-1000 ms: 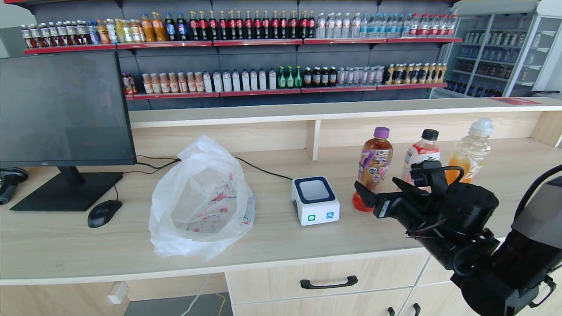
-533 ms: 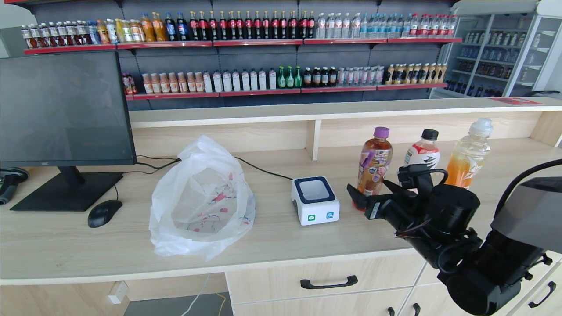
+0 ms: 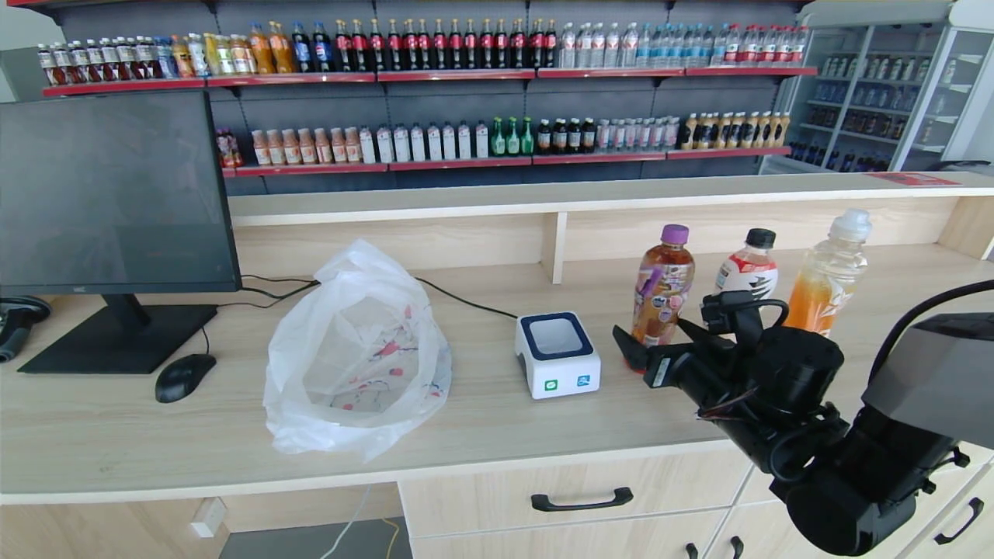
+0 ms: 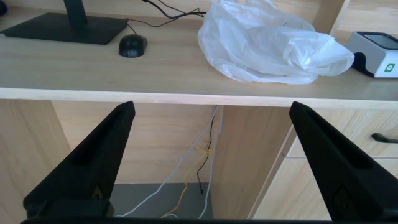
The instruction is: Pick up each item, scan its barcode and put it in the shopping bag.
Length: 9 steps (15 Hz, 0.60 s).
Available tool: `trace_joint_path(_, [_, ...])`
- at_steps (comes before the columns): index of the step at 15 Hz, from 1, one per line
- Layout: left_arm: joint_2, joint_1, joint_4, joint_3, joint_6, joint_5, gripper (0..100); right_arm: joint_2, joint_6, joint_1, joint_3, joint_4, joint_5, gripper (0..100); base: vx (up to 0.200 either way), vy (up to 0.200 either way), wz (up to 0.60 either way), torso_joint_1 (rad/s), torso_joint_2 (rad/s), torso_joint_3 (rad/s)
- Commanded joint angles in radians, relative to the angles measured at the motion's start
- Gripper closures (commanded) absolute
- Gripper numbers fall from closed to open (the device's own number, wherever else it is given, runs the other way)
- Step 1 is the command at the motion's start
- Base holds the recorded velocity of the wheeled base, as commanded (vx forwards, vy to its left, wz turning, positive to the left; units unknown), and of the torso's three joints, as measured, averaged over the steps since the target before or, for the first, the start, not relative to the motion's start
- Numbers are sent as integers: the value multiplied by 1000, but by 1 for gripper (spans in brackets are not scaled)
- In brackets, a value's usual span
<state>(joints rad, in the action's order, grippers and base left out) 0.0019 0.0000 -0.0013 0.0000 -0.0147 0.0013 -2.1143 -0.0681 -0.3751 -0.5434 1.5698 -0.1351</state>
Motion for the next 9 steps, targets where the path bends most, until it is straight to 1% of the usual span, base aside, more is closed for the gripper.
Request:
trace_joint_path(1, [0, 0, 0, 0, -1, 0, 0, 2, 1, 1, -1, 1, 0, 0, 0, 0, 0, 0, 0, 0])
trace_joint_path(5, [0, 0, 0, 0, -1, 0, 0, -10, 1, 12, -10, 1, 0, 0, 0, 0, 0, 0, 0, 0])
trace_joint_path(9, [0, 0, 0, 0, -1, 0, 0, -47, 2, 24, -92, 1, 0, 0, 0, 0, 0, 0, 0, 0])
